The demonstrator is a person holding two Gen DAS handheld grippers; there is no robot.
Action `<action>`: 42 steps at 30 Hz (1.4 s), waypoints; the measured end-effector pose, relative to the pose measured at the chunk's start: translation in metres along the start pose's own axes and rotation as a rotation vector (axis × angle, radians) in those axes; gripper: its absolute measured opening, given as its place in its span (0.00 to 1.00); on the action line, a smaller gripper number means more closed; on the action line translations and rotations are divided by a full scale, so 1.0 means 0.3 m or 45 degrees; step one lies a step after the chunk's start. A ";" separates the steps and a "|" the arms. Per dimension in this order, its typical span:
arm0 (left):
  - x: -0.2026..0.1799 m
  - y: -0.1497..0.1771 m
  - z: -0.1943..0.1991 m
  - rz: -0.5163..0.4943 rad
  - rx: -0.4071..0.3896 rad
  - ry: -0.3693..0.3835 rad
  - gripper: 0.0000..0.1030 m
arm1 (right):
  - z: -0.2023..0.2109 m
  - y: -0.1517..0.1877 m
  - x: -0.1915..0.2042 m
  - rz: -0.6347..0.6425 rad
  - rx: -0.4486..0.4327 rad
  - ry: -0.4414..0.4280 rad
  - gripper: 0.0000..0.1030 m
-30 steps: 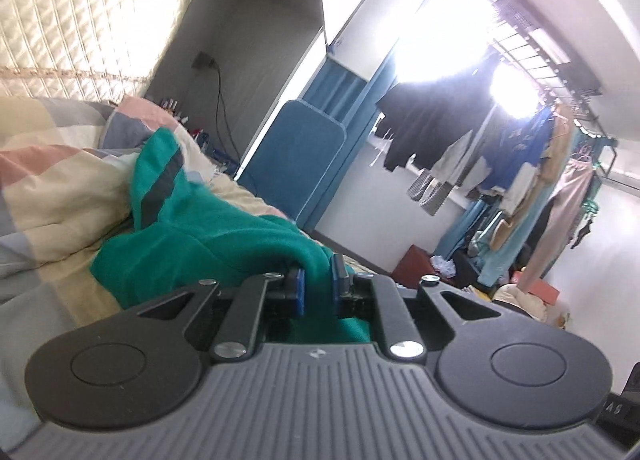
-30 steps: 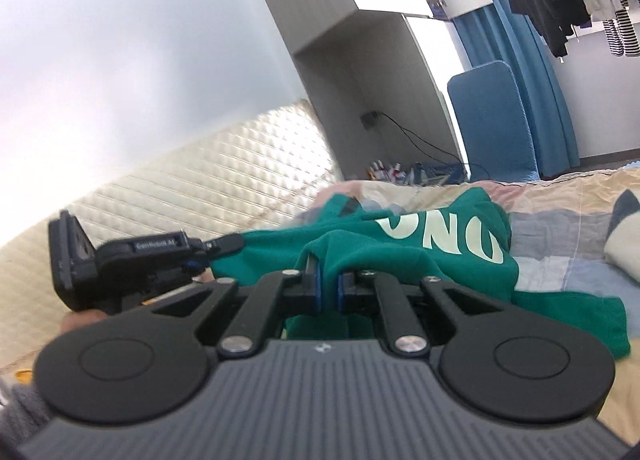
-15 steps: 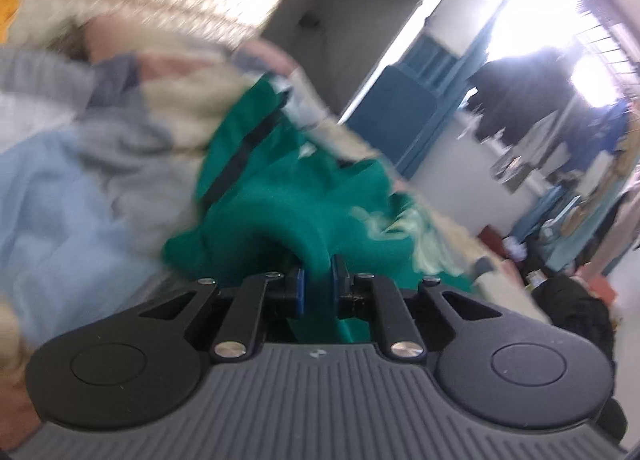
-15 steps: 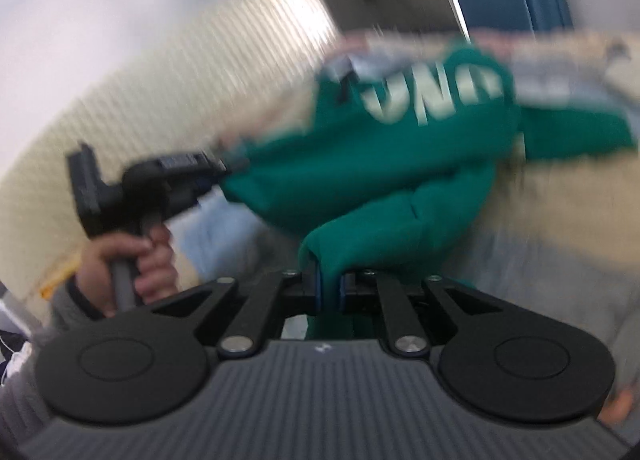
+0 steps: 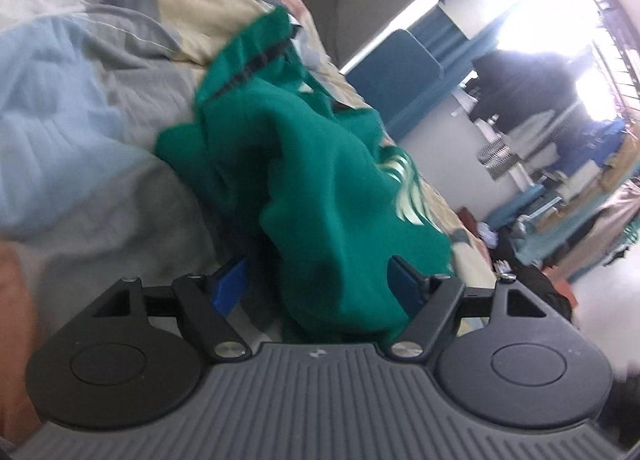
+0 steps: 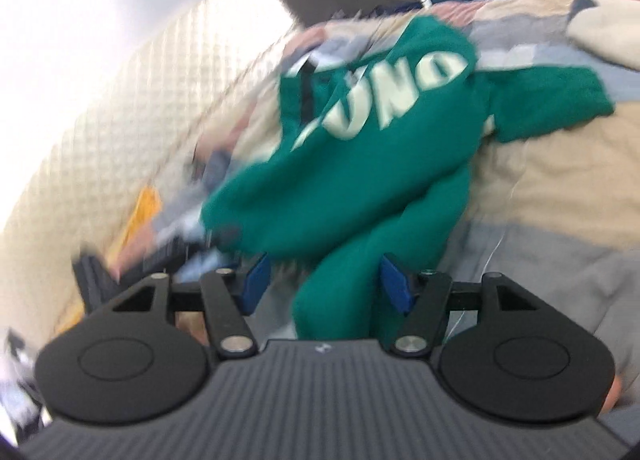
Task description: Fold large clothes
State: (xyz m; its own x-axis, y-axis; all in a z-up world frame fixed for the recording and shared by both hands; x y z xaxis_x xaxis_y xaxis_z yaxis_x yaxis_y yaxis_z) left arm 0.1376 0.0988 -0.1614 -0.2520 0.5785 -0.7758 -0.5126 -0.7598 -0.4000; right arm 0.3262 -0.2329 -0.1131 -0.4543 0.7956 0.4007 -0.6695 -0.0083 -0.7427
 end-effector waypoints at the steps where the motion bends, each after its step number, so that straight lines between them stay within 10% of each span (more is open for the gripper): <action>1: -0.011 0.012 -0.005 -0.025 0.009 0.016 0.77 | 0.002 -0.019 -0.027 0.003 -0.025 0.036 0.64; 8: -0.058 0.091 -0.150 -0.200 0.053 -0.029 0.75 | -0.211 -0.181 -0.244 -0.117 -0.017 0.223 0.69; 14: -0.076 0.076 -0.230 -0.251 -0.036 -0.073 0.07 | -0.387 -0.165 -0.400 -0.173 -0.014 0.293 0.69; 21: -0.036 -0.154 -0.205 -0.045 -0.221 -0.022 0.05 | -0.399 -0.144 -0.462 -0.286 -0.101 0.174 0.69; 32: 0.123 -0.549 -0.343 0.080 -0.375 -0.215 0.05 | -0.549 -0.125 -0.471 -0.446 -0.092 -0.100 0.67; 42: 0.210 -0.576 -0.371 0.087 -0.408 -0.225 0.05 | -0.763 -0.152 -0.451 -0.417 -0.089 -0.201 0.47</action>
State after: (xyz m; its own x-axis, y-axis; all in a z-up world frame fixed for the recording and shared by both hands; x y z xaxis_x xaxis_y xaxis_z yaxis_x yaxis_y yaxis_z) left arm 0.3017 0.2335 -0.1954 -0.4286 0.5443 -0.7211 -0.2135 -0.8365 -0.5046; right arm 0.5527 -0.2016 -0.2564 -0.3114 0.6462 0.6968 -0.7552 0.2767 -0.5942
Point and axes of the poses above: each gripper's, at about its wrist camera, not at the fingertips, and z roughly against the way its jaws point, x to its left, y to its underside, the point moved 6 cm from there along -z, roughly the way its jaws point, and after that the axes turned 14 degrees about z, right-handed, at the moved point
